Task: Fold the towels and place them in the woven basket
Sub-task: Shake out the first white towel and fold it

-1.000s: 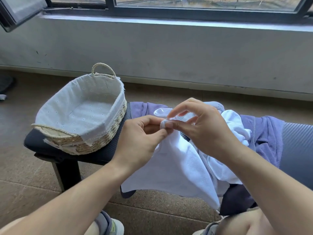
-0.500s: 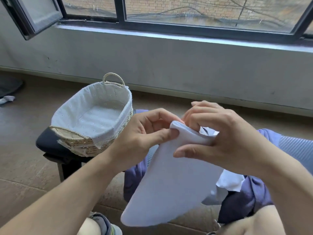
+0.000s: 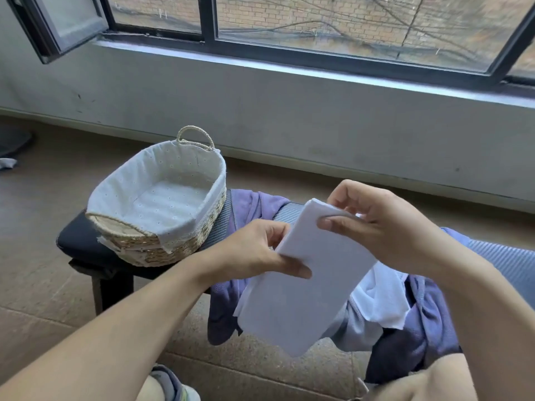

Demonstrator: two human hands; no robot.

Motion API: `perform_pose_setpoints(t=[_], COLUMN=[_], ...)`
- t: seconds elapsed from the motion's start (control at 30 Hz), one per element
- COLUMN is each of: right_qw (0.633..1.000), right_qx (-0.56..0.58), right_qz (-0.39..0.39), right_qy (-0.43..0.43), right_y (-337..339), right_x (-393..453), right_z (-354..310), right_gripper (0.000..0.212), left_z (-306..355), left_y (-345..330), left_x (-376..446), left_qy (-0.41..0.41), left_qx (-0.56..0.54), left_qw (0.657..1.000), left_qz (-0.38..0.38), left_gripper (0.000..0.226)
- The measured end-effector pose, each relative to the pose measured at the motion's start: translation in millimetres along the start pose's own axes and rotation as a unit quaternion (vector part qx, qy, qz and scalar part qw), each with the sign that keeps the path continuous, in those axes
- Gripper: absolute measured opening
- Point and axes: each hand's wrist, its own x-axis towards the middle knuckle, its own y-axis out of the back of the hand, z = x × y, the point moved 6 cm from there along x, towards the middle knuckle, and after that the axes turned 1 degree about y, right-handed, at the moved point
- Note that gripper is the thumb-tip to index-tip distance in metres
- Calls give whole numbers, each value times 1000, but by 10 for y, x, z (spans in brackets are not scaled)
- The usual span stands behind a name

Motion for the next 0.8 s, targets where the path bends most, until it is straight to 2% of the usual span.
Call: perform_pose_setpoints(t=[0.1,0.23,0.33,0.4,0.5,0.6,0.8], right_qw=[999,999,1000,996,986,977,973], right_qx=[26,-25,2,39,90,134,137], right_qz=[-22,-34,27,75,141,162,156], right_qy=[-14,-28,-5,-5,-15,-42,-102], right_y=[-39,-186,-91,49,240,362,486], right_x=[16,40,34,25,27,16,21], right_z=[90,144,49,40,137,305,712], right_gripper=[22,43,28,22,26,27,33], left_z=[7,9,-34,-78,-159,-234,-236], left_y=[-7,-27,-58,-96,-147,-137,164], left_x=[27,39,50,60,87,96,93], left_qy=[-7,-22,-15,-10,9,42,65], left_qx=[0,18,-4,-1,41,80,75], left_qw=[999,998,999,1000,999,996,994], left_qz=[32,52,31,10,-1,-2,34], left_gripper=[53,51,61,52,31,19,40])
